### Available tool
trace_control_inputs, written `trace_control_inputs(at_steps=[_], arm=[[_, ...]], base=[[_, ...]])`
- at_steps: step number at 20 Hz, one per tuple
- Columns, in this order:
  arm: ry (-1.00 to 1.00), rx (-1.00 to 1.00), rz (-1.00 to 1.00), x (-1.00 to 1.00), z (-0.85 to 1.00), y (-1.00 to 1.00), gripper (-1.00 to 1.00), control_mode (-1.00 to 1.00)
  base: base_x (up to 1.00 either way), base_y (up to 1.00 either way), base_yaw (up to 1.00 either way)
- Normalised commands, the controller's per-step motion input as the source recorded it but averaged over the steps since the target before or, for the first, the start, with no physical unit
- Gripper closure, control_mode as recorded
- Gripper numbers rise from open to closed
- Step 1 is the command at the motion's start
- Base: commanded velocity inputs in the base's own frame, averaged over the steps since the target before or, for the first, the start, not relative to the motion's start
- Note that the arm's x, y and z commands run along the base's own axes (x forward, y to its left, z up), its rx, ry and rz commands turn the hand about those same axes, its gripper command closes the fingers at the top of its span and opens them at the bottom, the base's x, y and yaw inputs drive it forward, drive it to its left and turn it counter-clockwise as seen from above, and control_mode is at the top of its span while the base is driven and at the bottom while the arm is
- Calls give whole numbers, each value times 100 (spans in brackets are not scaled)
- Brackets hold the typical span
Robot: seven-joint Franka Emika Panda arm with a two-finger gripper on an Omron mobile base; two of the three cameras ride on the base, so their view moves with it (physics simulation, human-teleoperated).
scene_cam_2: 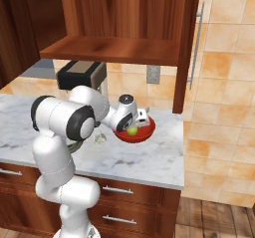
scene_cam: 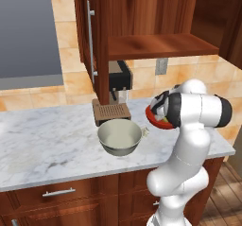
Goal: Pick both bowls and place them on the counter. Then place the garlic in one bowl and place the pear in the other bowl.
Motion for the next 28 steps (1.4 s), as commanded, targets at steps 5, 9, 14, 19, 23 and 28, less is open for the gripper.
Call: trace_control_inputs(at_steps=[5, 9, 14, 19, 23, 28], arm=[[0, 0, 0, -2, 27, 0, -100, -100], [-2, 0, -4, -23, 32, 0, -100, -100], [-1, 0, -6, -36, 25, 0, -100, -100], [-1, 2, -7, -43, 34, 3, -100, -100], [0, 9, -10, -46, 39, 8, -100, -100], [0, 13, -12, -52, 34, 14, -100, -100]], base=[[0, 0, 0], [0, 0, 0], [0, 0, 0], [0, 0, 0], [0, 0, 0], [0, 0, 0]])
